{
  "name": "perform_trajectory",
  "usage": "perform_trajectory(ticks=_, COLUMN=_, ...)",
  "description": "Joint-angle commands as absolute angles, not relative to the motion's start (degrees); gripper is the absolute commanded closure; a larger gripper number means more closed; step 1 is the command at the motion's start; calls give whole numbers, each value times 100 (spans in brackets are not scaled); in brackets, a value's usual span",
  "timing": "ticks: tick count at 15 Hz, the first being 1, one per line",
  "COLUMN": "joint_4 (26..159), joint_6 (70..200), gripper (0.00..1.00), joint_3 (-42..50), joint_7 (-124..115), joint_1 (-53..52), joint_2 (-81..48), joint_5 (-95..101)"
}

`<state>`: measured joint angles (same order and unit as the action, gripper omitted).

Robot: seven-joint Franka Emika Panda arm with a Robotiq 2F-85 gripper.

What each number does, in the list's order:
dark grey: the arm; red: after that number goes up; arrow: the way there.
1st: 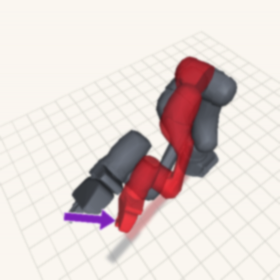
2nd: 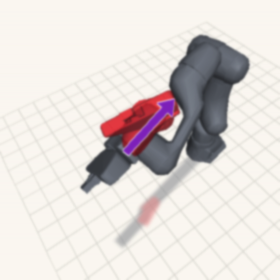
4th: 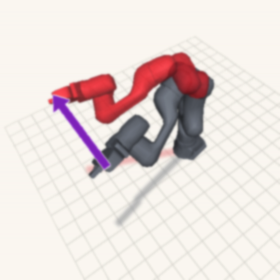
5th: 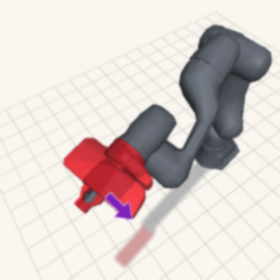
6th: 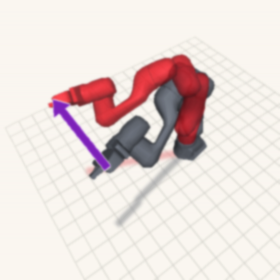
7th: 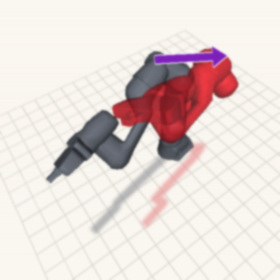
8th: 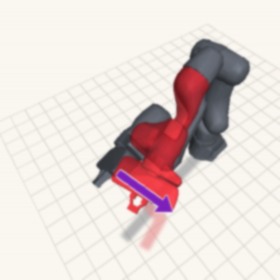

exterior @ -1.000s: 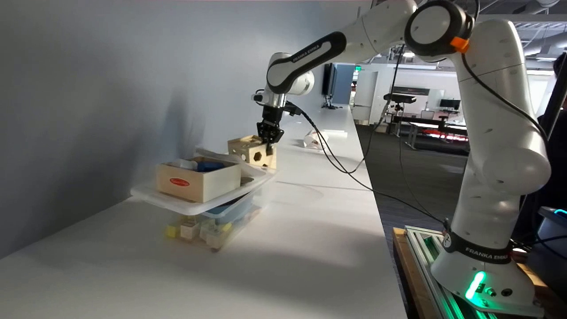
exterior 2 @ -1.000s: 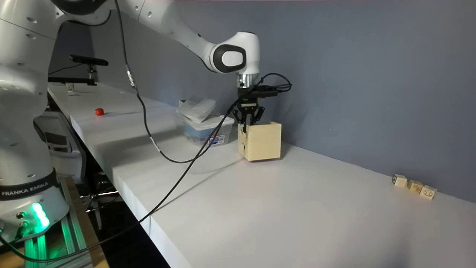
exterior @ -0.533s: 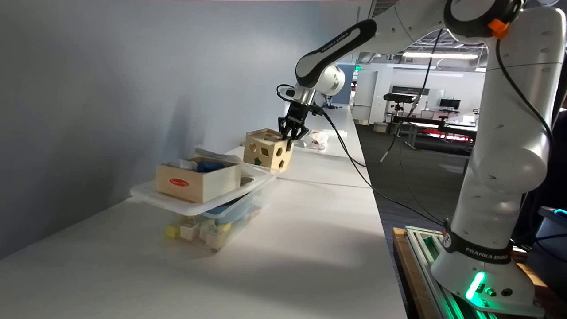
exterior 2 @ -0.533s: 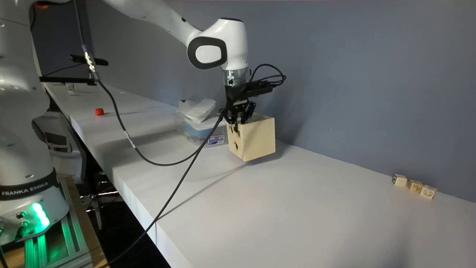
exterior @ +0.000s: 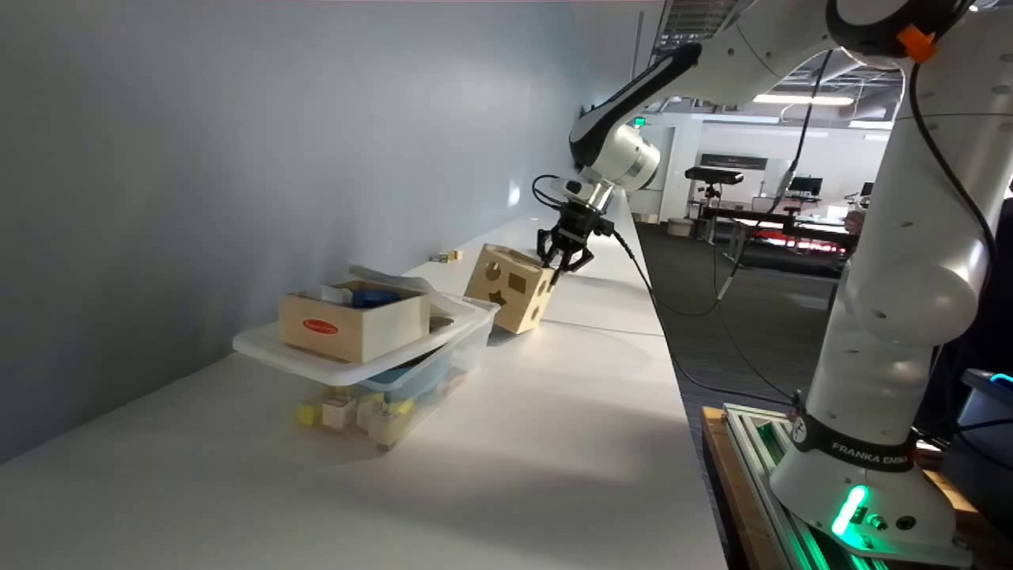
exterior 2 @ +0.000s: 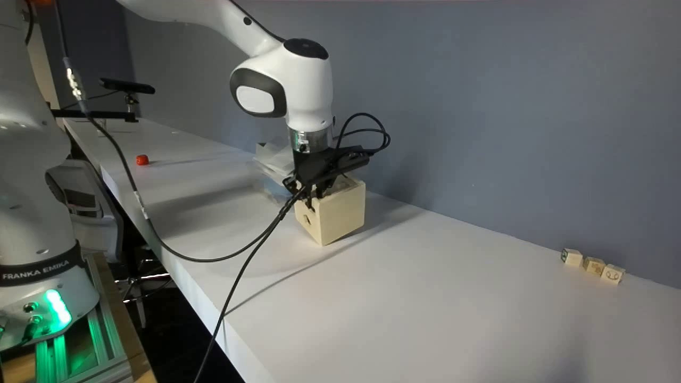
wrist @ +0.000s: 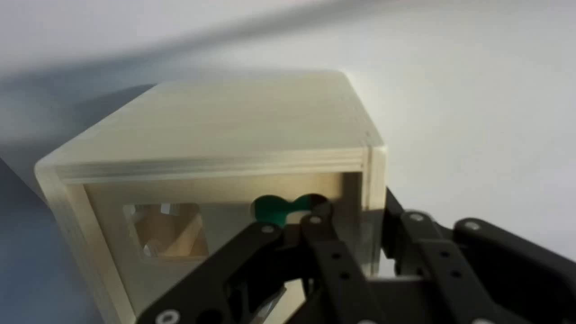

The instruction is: Move the toy box forward, then turn it upside down

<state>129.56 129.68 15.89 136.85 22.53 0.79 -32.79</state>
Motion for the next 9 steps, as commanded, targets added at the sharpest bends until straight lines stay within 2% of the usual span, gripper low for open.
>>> perform_trajectory(ticks=1, joint_4=12848, joint_6=12338, gripper=93, joint_3=2225, joint_7=14142, joint_1=2504, joint_2=134, joint_5=-3399)
perform_trajectory(ticks=5, joint_4=12382, joint_6=11720, gripper=93, joint_3=2610, joint_7=13658, joint_1=2680, joint_2=-476, joint_5=-4190)
perform_trajectory(ticks=9, joint_4=11953, joint_6=11536, gripper=93, joint_3=2457, joint_7=12632, joint_1=2645, joint_2=-837, joint_5=-4627)
